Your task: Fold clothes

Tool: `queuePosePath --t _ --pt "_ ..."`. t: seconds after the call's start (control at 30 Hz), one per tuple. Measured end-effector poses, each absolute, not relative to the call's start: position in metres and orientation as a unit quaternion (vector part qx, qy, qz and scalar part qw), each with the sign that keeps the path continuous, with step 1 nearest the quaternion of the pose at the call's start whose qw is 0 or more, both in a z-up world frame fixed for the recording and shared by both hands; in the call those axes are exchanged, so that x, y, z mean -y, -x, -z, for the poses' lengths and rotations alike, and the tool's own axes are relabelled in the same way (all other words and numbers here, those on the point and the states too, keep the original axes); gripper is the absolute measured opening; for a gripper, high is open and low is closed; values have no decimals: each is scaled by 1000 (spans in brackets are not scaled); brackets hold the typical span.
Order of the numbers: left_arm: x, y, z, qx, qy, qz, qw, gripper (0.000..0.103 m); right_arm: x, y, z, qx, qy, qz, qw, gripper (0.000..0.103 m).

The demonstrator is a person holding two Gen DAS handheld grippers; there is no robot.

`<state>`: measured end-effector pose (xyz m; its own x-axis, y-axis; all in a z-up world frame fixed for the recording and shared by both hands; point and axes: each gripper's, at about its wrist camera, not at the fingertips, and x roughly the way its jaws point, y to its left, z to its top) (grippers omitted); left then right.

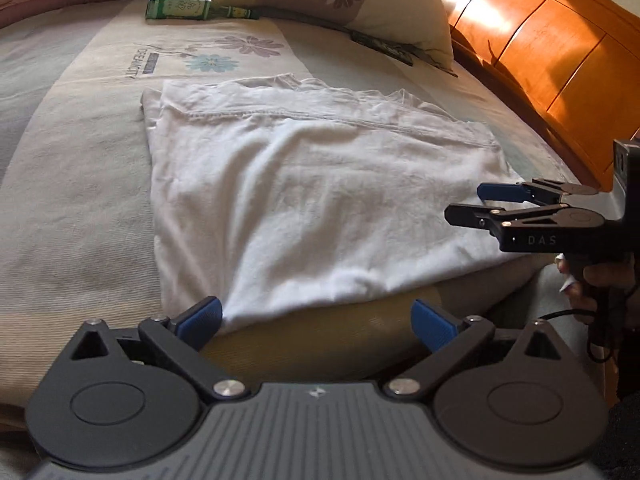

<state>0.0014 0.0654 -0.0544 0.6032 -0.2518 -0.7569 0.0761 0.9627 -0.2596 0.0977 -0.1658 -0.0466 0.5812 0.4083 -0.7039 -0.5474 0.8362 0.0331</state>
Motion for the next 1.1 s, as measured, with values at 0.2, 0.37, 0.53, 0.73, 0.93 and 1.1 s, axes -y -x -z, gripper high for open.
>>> queuePosePath --t 0.2,0.37,0.53,0.73,0.93,1.1 --pt "-80 -17 43 -394 149 113 900 100 152 -76 43 -359 108 -272 887 87" --pt "-74 -21 62 -408 202 175 873 100 142 -70 58 -377 133 -257 880 88" --pt "-78 -12 58 -403 179 160 883 100 150 -62 58 -384 128 -245 881 92" --pt "-89 -34 39 -370 163 157 901 100 140 -62 59 -383 133 -252 879 92" --pt "-108 -71 53 -385 155 94 905 100 147 -59 59 -382 125 -250 881 92" --pt "-111 -84 36 -374 121 70 917 100 158 -61 55 -379 111 -245 885 92"
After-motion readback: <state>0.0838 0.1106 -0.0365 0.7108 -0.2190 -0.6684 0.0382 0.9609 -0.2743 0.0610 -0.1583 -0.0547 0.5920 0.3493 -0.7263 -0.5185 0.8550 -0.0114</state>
